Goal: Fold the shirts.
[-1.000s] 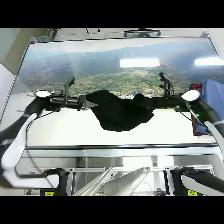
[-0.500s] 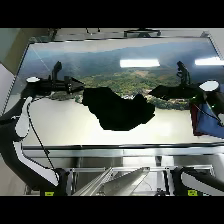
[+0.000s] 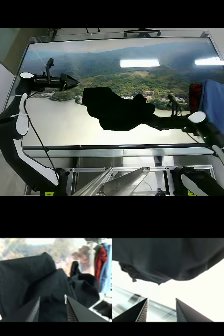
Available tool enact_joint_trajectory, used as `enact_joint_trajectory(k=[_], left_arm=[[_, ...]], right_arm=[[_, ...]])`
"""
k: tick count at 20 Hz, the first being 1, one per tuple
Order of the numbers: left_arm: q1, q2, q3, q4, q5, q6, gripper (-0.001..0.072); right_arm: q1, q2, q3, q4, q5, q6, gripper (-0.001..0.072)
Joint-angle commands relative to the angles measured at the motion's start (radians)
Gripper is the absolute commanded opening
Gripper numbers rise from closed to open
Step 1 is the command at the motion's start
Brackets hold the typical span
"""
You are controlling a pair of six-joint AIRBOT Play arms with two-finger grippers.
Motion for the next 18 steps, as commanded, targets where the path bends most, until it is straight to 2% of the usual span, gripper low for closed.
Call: enact_joint_trajectory(k=[1,3,5,8,12,13,14,18], left_arm=[[-0.047,-0.040,0.005,0.024,0.055,-0.005,0.0336],[-0.049,-0.053,0.005,0.024,0.055,-0.005,0.0335],[-0.042,-0.053,0.006,0.030,0.069,-0.005,0.0336],[-0.020,-0.054,0.042,0.118,0.069,-0.021,0.0336],[-0.028,-0.054,0.079,0.255,0.078,-0.046,0.0336],[-0.031,-0.056,0.078,0.267,0.087,-0.046,0.0336],[-0.041,-0.061,0.078,0.267,0.092,-0.046,0.0336],[-0.094,-0.110,0.078,0.269,0.098,-0.047,0.0336]], right_arm=[[0.180,-0.042,-0.087,0.068,-0.248,0.103,0.0384],[0.271,-0.116,-0.087,0.160,-0.354,0.102,0.0384],[0.318,-0.202,-0.083,0.245,-0.391,0.101,0.0384],[0.347,-0.302,-0.039,0.261,-0.396,0.097,0.0343],[0.351,-0.346,0.050,0.263,-0.431,0.071,0.0342],[0.351,-0.346,0.066,0.259,-0.436,0.071,0.0306],[0.351,-0.346,0.083,0.251,-0.431,0.051,0.0120],[0.351,-0.344,0.100,0.244,-0.395,0.041,0.0020]])
